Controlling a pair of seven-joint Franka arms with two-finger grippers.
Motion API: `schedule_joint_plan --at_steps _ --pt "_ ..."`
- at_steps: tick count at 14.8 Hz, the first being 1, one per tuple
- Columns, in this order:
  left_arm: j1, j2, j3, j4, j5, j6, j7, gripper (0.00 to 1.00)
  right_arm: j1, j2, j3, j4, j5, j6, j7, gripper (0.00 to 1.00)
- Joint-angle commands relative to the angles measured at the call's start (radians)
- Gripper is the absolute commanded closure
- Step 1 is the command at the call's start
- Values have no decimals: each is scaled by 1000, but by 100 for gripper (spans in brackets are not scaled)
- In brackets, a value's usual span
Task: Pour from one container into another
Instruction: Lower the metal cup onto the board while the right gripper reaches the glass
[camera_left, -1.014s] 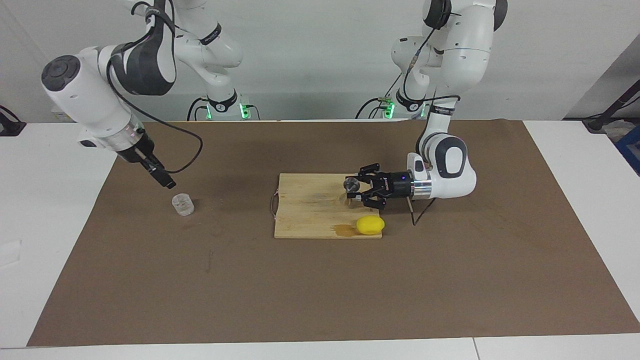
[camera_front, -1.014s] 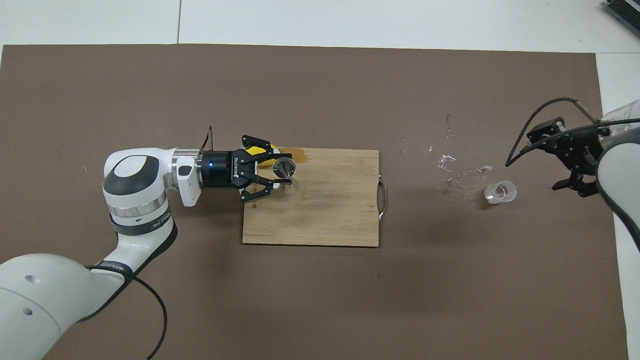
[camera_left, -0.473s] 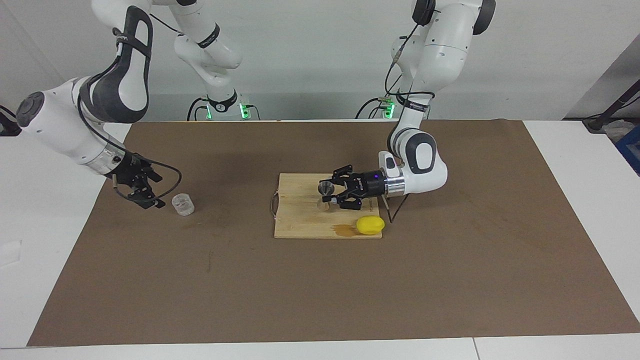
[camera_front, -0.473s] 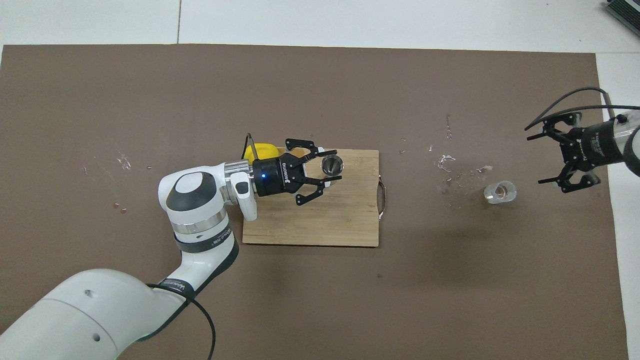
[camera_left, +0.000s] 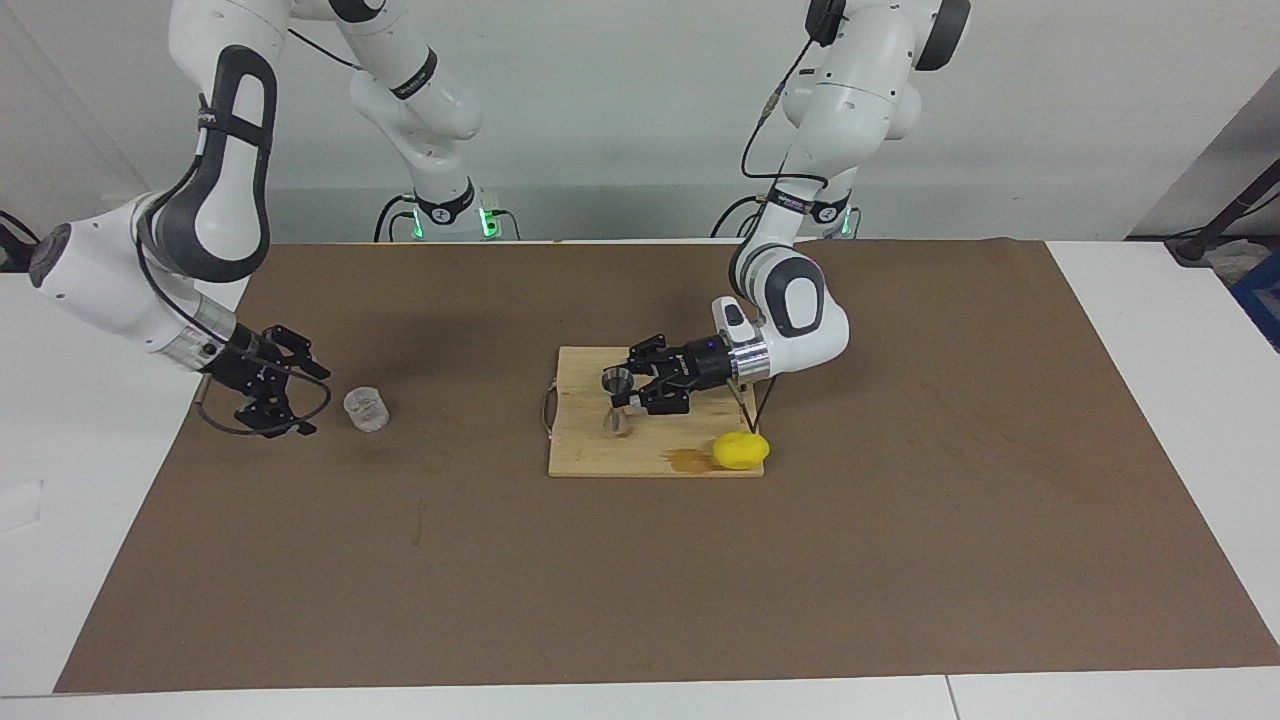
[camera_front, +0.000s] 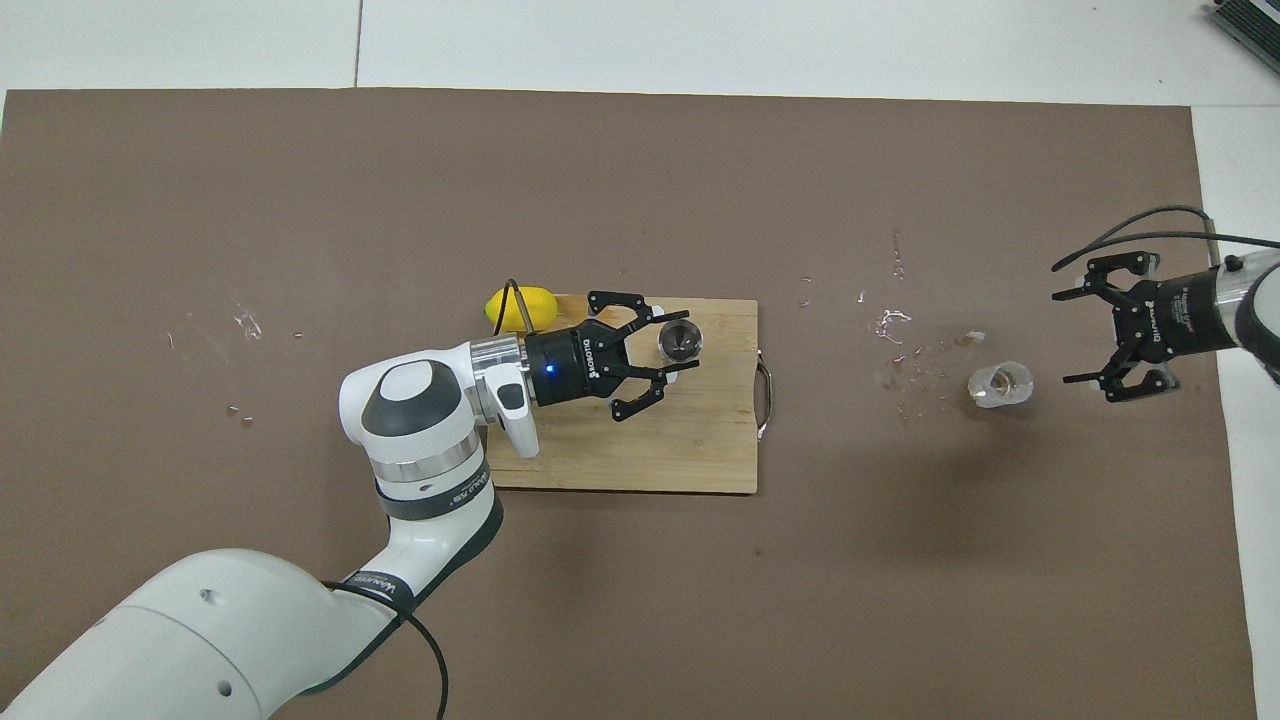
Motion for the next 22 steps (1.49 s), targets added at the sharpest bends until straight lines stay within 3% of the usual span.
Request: schedule_joint_plan --at_steps 1,9,10,11,12,15,20,22 --pt "-19 -4 7 -17 -42 29 40 49 -36 -7 11 -65 70 48 -64 0" --pt "-34 7 10 -17 -42 95 49 47 -111 108 11 -117 260 44 -300 0" --pt "-34 8 10 -17 -42 97 50 41 -110 107 11 -131 265 45 -305 0" --pt "-34 8 10 -17 -42 102 50 10 -108 107 11 -134 267 44 -303 0" --pt "-34 8 10 -17 -42 111 49 0 -100 105 12 -141 268 44 -302 0" --pt "-28 7 10 -32 -41 103 44 0 -82 96 12 -178 349 56 -300 0" --pt "56 -39 14 -116 16 -16 18 0 -88 92 12 -192 356 56 -309 0" --pt "115 -73 13 -159 118 -33 -12 0 -91 89 12 -192 359 48 -315 12"
